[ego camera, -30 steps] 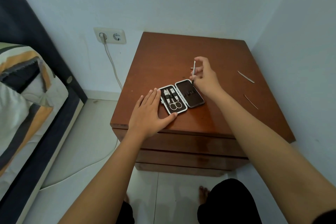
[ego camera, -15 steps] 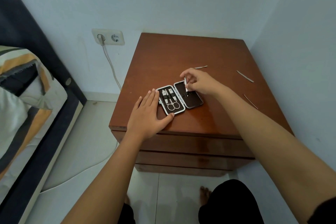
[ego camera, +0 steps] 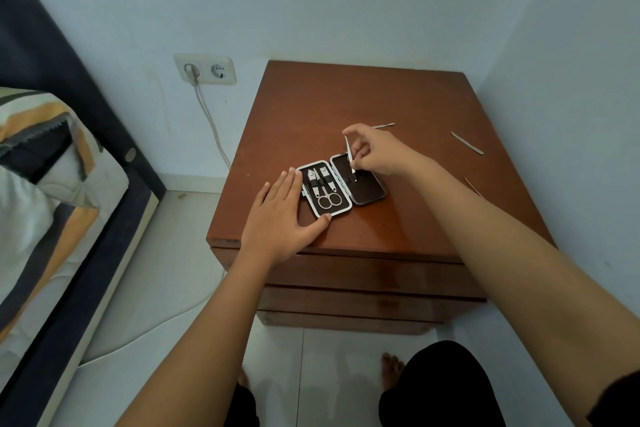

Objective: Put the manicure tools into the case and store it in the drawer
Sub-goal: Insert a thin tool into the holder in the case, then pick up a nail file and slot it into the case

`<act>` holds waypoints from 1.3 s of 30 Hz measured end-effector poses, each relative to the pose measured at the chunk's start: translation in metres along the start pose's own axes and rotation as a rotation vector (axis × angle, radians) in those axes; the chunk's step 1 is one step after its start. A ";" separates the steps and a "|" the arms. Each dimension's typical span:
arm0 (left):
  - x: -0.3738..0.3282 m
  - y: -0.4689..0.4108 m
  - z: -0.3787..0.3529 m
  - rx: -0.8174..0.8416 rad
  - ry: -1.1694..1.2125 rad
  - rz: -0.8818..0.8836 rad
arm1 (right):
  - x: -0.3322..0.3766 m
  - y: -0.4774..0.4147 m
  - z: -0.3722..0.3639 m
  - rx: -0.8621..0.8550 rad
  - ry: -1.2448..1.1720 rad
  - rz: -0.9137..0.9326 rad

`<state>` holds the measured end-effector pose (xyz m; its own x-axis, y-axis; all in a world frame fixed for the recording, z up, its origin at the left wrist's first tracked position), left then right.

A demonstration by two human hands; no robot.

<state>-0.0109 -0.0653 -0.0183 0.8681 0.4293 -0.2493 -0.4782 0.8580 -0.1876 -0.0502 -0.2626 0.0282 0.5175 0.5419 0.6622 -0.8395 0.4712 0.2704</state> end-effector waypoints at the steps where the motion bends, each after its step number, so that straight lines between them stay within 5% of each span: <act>1: 0.000 0.000 0.000 0.000 0.000 0.000 | 0.000 -0.001 0.000 0.006 0.010 -0.002; 11: 0.001 0.000 -0.001 0.001 -0.001 -0.003 | -0.001 0.010 0.000 -0.017 0.395 0.177; 29: 0.001 0.000 -0.002 -0.001 0.006 0.014 | -0.028 0.049 -0.012 -0.121 0.267 0.252; 33: 0.001 0.000 -0.001 -0.003 0.007 0.009 | -0.027 0.003 0.010 -0.264 0.211 0.112; 39: 0.002 -0.001 -0.002 -0.008 0.009 0.010 | -0.036 -0.042 0.011 -0.157 0.322 -0.049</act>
<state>-0.0090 -0.0656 -0.0204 0.8619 0.4355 -0.2599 -0.4883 0.8511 -0.1930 -0.0358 -0.3096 0.0007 0.6028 0.6960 0.3903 -0.7900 0.5893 0.1694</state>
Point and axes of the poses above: each hand's wrist, its own y-axis away from the middle knuckle, its own z-axis out of the back of the hand, x = y × z, the point moved 5 cm from there along -y, towards the middle knuckle, and after that the axes turned 9 degrees about -z, right-handed, at the moved point
